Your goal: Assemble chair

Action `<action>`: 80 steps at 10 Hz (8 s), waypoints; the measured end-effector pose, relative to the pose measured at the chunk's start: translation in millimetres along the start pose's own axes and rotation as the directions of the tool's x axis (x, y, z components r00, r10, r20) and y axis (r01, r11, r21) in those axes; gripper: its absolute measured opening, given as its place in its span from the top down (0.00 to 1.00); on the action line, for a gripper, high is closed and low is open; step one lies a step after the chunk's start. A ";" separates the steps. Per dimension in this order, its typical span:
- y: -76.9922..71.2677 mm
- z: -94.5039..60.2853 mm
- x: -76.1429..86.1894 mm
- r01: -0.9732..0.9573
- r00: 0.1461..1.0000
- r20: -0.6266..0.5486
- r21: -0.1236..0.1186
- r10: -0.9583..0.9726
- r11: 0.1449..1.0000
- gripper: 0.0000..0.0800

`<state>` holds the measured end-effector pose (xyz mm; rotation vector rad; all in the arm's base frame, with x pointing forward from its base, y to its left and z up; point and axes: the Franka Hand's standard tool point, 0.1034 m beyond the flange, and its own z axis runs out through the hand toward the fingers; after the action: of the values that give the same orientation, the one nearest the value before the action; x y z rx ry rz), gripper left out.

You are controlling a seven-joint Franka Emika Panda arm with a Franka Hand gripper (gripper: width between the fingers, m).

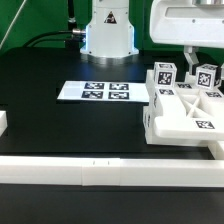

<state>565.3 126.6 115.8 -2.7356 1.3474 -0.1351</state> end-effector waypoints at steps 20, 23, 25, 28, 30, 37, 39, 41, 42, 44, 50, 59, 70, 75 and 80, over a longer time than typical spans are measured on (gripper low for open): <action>-0.3 -1.0 -5.0 0.528 0.849 0.039 -0.013 -0.527 0.849 0.19; 0.4 0.6 -6.3 0.699 0.715 0.039 -0.034 -0.698 0.714 0.19; 1.9 2.5 -6.6 0.774 0.633 0.042 -0.035 -0.773 0.632 0.19; 3.0 2.9 -4.6 0.811 0.585 0.045 -0.033 -0.810 0.584 0.52; 3.3 2.8 -3.9 0.810 0.586 0.045 -0.033 -0.809 0.585 0.65; 4.7 3.5 -3.0 0.437 0.900 0.006 0.003 -0.437 0.900 0.64; 3.7 3.4 -2.5 0.329 0.944 -0.003 0.013 -0.329 0.944 0.64; 3.6 3.2 -2.1 0.210 0.978 -0.001 0.015 -0.210 0.978 0.64; 3.5 3.1 -1.9 0.155 0.988 -0.001 0.016 -0.155 0.988 0.64; 5.7 3.5 -1.6 -0.068 0.998 0.020 0.028 0.067 0.997 0.64; 5.6 4.6 -1.5 -0.346 0.938 0.034 0.024 0.345 0.938 0.40; 4.7 4.4 -4.6 0.343 0.939 0.022 0.013 -0.344 0.939 0.19; 0.9 0.8 -3.3 0.884 0.468 0.027 -0.009 -0.883 0.468 0.34; 2.4 0.5 -3.4 0.804 0.595 0.026 -0.011 -0.803 0.595 0.64; 9.5 0.6 3.1 0.474 0.880 0.007 -0.020 -0.474 0.880 0.64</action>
Offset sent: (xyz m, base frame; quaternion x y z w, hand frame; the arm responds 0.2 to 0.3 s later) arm -0.0193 -0.0152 -0.0042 -0.0662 0.0022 0.2480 0.9665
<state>559.8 118.4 114.2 -3.0223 0.6472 -0.1488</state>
